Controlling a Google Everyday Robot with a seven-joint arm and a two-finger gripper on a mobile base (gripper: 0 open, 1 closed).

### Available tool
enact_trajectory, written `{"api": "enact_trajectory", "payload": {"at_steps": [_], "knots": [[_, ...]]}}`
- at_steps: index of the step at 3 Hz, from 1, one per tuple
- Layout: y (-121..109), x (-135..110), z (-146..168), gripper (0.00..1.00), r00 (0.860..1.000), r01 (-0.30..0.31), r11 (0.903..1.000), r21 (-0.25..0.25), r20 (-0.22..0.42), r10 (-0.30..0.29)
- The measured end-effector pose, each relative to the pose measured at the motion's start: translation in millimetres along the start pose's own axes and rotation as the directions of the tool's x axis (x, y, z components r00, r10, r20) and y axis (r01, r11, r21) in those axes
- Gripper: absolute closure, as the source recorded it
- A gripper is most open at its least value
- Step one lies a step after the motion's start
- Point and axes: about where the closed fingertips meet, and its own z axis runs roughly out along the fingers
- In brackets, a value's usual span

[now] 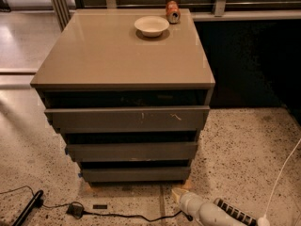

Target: Close bottom drawer

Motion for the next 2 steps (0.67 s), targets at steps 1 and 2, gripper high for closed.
{"api": "enact_trajectory", "payload": {"at_steps": [1, 2], "knots": [[0.0, 0.0, 0.0, 0.19, 1.000, 0.000, 1.0000, 0.000, 0.000, 0.000], [0.1, 0.0, 0.0, 0.00, 1.000, 0.000, 1.0000, 0.000, 0.000, 0.000]]}}
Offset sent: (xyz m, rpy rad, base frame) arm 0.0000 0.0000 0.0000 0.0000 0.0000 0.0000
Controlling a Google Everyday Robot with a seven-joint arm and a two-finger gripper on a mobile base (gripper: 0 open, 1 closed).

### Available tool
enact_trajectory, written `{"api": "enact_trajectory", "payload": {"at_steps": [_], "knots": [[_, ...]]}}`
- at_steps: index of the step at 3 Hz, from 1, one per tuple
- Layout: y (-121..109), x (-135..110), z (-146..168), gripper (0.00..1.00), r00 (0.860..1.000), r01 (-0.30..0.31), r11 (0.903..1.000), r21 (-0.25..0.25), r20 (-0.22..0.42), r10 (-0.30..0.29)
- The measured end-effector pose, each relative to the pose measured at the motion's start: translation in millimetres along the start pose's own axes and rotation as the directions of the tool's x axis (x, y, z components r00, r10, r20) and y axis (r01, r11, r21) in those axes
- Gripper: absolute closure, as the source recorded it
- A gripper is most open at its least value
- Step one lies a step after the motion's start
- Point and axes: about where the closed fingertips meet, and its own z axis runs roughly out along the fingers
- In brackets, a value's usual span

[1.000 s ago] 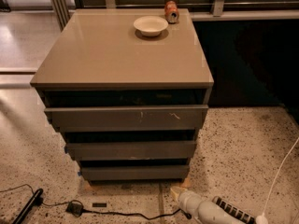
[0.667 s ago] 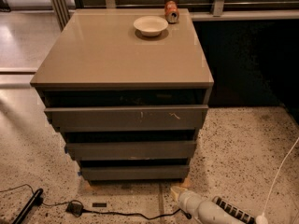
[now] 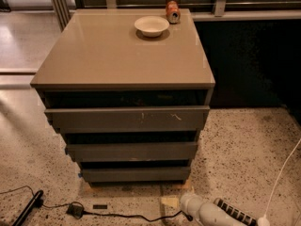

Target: Close bottom drawer

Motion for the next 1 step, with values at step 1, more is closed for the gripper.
{"api": "enact_trajectory", "payload": {"at_steps": [1], "knots": [[0.0, 0.0, 0.0, 0.00, 1.000, 0.000, 1.0000, 0.000, 0.000, 0.000]]}}
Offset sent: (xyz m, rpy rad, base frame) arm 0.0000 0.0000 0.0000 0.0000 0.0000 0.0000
